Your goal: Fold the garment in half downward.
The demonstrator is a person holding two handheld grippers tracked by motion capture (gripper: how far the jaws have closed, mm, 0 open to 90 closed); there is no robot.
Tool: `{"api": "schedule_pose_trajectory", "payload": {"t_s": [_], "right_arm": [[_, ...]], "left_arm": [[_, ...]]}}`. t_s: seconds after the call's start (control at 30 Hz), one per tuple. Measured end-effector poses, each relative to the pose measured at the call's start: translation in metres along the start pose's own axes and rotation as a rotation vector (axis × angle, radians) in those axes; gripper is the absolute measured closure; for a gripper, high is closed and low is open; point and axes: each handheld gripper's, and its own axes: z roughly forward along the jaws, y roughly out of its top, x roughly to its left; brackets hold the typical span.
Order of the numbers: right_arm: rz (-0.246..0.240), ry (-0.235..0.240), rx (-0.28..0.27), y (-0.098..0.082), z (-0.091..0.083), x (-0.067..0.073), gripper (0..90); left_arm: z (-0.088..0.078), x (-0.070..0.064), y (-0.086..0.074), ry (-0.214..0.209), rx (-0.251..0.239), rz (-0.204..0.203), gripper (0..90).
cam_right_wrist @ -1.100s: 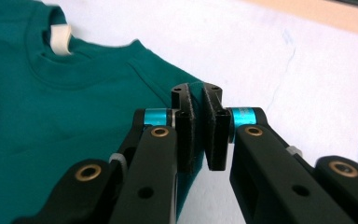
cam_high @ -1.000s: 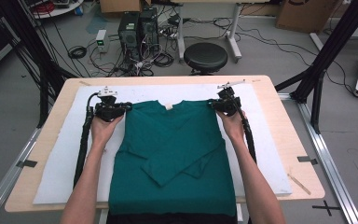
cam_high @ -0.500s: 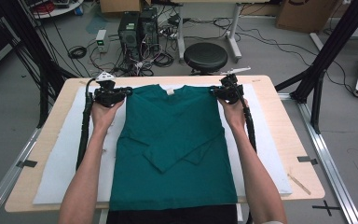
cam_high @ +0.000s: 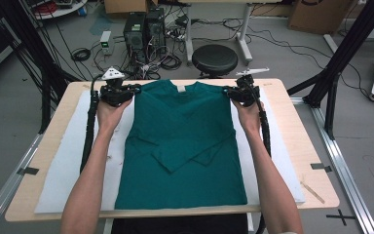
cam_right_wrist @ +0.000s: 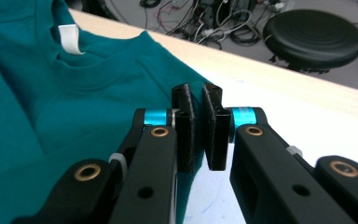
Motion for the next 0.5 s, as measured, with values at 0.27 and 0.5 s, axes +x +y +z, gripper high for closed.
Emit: {"api": "schedule_pose_trajectory", "payload": {"t_s": [0.27,0.5], "right_arm": [[-0.028,0.042,0.025,-0.010,-0.002,0.004,85.3],[-0.052,0.081,0.042,-0.029,-0.014,0.009,85.3]], "left_arm": [[-0.010,-0.001,-0.017,-0.034,0.031,0.000,84.7],[-0.025,-0.009,-0.030,-0.083,0.048,0.011,84.6]]}}
